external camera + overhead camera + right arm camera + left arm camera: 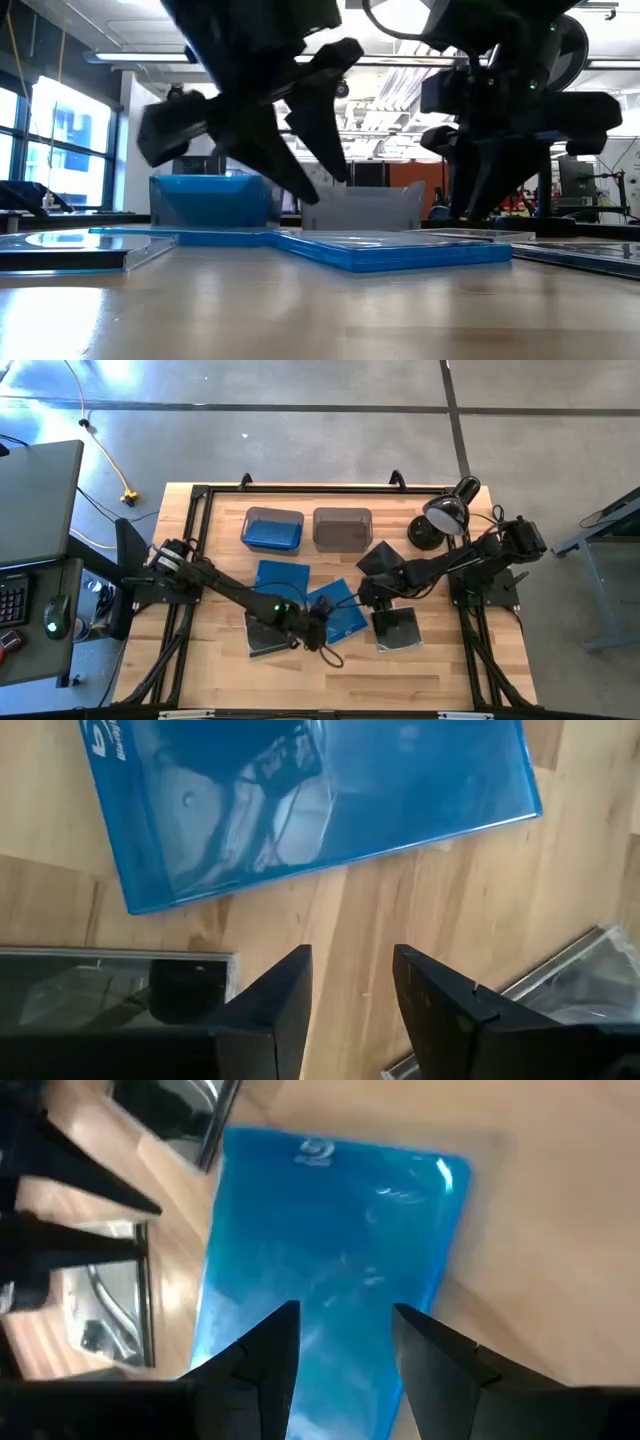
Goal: Pick & place jewel cases by type
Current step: Put the right blue CD case into the left black bin, then put the blue CD case into the left black bin
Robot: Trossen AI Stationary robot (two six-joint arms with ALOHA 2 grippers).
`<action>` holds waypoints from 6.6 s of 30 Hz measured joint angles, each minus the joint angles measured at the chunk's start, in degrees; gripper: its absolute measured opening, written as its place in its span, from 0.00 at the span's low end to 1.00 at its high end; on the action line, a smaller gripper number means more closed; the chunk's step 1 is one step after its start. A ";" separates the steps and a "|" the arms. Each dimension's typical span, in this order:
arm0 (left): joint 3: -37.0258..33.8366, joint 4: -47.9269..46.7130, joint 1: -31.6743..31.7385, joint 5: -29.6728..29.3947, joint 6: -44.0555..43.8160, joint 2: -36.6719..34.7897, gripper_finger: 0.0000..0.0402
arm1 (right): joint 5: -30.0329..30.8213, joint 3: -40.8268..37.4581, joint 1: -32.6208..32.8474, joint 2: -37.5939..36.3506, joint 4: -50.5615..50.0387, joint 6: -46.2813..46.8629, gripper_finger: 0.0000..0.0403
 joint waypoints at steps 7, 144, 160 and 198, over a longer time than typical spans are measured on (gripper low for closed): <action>-0.12 -3.96 -0.50 -0.69 0.09 2.68 0.38 | -1.84 0.00 0.05 4.80 0.21 -2.42 0.34; 0.04 -49.71 24.34 -11.67 -36.30 -11.93 0.38 | 15.30 1.05 14.89 -20.75 15.45 0.45 0.34; 0.00 -54.30 5.74 -7.99 -49.87 -11.98 0.44 | 17.18 1.05 12.41 -8.06 25.09 1.93 0.34; -13.05 -40.01 -7.94 -10.90 -75.32 -12.00 0.44 | -0.14 21.46 -6.58 28.89 22.75 13.06 0.34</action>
